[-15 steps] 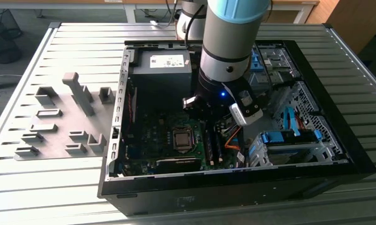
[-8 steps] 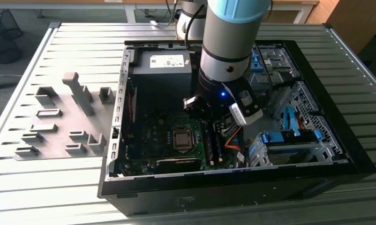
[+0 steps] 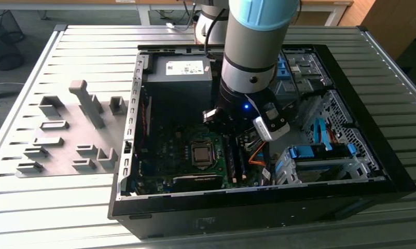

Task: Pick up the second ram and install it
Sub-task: 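Press down the second ram until it locks into place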

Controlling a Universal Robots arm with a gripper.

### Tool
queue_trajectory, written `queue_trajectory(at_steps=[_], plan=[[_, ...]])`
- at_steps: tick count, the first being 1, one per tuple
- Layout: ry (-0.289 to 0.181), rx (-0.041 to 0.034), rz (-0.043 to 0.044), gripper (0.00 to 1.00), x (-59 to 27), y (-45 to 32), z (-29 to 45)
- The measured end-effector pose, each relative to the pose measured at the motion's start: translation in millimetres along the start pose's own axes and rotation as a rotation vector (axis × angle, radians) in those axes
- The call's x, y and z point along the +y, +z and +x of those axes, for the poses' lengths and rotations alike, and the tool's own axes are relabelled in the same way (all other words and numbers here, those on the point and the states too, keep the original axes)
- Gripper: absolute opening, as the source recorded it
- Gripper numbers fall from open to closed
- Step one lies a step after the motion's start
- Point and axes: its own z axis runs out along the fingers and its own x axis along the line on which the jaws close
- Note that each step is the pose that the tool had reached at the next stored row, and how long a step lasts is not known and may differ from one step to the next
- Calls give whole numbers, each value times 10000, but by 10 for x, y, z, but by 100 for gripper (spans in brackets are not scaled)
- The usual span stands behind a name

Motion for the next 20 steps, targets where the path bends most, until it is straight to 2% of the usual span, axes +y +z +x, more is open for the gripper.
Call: queue_trajectory(at_steps=[11,14,17,20], plan=[[-1,7,19,11,2,97,-1],[0,7,19,11,2,87,-1],[1,-8,-32,11,5,43,-1],[0,0,-5,11,0,-12,0]])
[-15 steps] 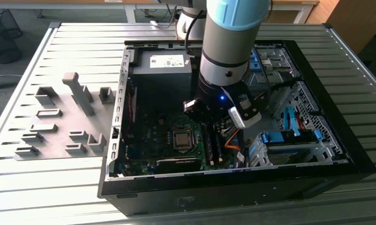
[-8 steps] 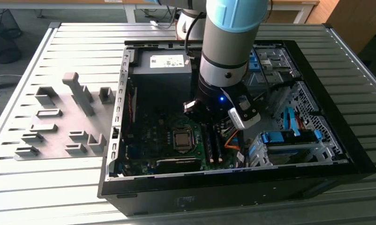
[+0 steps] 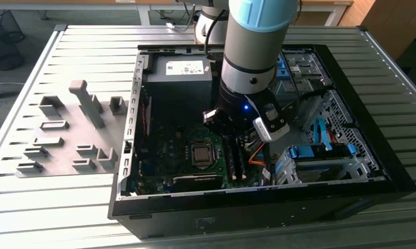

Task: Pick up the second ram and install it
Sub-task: 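Press down the second ram until it locks into place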

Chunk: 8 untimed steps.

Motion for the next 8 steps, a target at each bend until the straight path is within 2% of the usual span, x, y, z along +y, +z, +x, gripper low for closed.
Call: queue_trajectory(at_steps=[8], plan=[[0,1,2,11,-1,-29,0]])
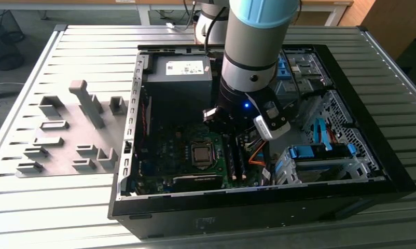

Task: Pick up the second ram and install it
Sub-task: 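Press down the second ram until it locks into place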

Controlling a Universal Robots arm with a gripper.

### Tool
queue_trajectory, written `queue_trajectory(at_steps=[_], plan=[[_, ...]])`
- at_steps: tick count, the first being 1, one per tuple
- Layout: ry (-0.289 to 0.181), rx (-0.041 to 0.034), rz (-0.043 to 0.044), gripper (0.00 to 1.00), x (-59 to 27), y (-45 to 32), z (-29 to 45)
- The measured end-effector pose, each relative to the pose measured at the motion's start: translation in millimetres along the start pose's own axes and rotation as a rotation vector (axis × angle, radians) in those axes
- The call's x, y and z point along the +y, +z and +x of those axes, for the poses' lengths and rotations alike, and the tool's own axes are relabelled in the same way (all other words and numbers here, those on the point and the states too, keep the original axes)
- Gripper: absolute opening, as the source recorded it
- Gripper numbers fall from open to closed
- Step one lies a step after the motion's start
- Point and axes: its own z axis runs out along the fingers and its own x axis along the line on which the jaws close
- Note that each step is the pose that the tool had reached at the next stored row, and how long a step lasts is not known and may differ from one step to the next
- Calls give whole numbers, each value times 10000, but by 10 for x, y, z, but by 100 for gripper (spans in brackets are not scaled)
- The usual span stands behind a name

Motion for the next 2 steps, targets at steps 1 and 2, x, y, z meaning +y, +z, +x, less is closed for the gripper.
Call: queue_trajectory(at_steps=[1,2], plan=[[0,0,0,11,0,0,0],[0,0,0,11,0,0,0]])
